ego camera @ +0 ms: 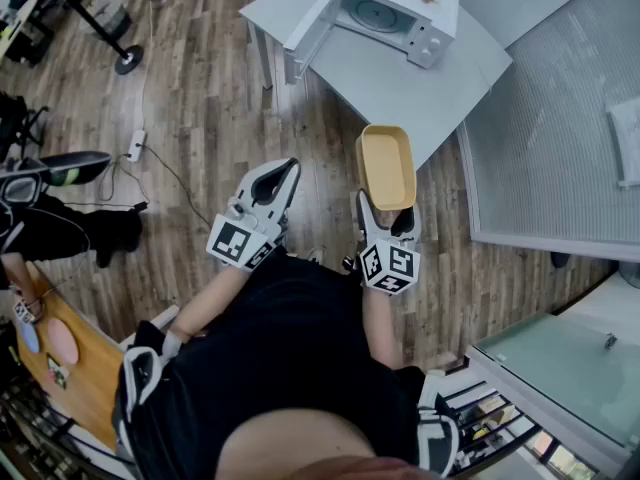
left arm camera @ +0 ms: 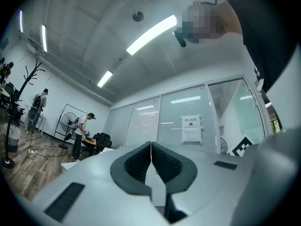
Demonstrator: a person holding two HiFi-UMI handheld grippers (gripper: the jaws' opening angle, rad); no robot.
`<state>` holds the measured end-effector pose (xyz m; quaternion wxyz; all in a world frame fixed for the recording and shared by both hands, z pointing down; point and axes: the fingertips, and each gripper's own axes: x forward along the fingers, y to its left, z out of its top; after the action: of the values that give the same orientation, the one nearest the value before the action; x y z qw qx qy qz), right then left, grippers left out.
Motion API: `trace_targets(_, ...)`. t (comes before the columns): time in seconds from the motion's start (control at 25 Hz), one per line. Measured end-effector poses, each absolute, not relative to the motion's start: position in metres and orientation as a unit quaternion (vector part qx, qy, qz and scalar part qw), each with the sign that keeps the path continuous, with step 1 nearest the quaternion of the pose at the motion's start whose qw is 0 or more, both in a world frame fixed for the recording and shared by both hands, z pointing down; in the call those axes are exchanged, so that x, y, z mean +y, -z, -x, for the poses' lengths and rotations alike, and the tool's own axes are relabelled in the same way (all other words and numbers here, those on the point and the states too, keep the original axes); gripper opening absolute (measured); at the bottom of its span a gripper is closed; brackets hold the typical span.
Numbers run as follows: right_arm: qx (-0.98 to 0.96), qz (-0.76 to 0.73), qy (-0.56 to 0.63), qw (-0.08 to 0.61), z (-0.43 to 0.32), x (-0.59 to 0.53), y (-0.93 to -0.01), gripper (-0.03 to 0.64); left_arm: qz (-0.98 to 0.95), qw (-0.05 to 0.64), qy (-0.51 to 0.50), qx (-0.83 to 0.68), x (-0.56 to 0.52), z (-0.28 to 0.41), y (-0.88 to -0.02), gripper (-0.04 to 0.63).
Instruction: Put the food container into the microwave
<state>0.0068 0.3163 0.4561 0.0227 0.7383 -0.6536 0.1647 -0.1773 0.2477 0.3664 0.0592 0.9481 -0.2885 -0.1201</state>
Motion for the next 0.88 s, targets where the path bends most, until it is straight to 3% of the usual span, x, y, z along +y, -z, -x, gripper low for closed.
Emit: trace_targets(0.88, -0.643, -0.747, -0.168, 0.025, 0.019, 0.288, -0.458, 0.483, -0.951, 0.068, 0.116, -0.277, 0.222, 0.205, -0.375, 0.025)
